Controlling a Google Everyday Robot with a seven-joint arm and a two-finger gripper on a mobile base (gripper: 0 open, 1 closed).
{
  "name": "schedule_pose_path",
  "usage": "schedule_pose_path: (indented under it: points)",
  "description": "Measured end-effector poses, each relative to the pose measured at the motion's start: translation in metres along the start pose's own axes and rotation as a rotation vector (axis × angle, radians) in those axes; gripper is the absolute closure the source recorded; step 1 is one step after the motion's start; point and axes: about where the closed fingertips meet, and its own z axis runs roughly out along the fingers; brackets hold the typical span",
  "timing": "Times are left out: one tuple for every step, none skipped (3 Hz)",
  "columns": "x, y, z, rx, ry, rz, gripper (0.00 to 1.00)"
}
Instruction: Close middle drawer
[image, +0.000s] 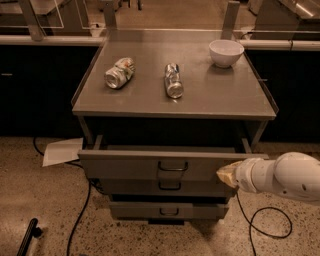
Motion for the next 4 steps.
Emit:
schedule_pose_path:
  points:
    - [-0.025,-0.019,-0.001,0.062,-0.049,-0.023,1.00]
    - [-0.044,-0.035,0.002,0.102,-0.080,-0.030,1.00]
    - [-0.055,-0.047,0.010,0.117,-0.094,-0.026,1.00]
    - [-0.056,-0.052,0.015,0.116,-0.094,-0.017,1.00]
